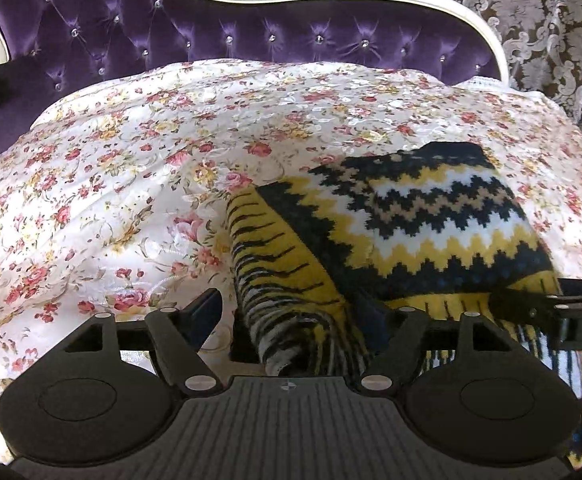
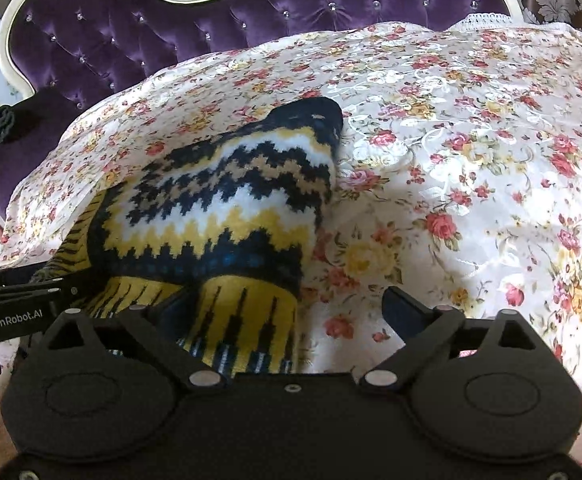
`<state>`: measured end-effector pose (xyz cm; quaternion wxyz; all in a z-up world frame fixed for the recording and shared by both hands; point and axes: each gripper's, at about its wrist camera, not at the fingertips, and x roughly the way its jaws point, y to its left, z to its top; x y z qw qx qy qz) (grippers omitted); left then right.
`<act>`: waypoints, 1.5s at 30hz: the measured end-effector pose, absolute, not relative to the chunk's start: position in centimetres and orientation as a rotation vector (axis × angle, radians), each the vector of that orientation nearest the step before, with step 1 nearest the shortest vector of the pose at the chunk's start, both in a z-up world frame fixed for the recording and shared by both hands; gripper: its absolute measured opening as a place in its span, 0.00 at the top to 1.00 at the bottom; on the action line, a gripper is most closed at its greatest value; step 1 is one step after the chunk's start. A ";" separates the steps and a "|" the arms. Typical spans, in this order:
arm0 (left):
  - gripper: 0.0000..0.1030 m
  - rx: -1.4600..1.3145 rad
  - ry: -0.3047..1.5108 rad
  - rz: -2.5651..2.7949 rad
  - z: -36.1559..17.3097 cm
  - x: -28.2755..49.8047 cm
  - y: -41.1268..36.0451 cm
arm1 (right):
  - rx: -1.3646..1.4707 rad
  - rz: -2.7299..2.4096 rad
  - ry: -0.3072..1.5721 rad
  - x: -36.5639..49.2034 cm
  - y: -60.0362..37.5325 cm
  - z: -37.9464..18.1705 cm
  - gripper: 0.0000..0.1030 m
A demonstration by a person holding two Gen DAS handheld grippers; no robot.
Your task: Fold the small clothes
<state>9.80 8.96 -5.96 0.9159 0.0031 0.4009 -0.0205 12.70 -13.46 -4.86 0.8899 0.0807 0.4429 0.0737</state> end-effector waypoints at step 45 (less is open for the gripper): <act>0.26 0.079 0.854 0.073 0.2 -0.3 6.7 | 0.171 0.128 0.848 2.1 -11.6 1.7 0.00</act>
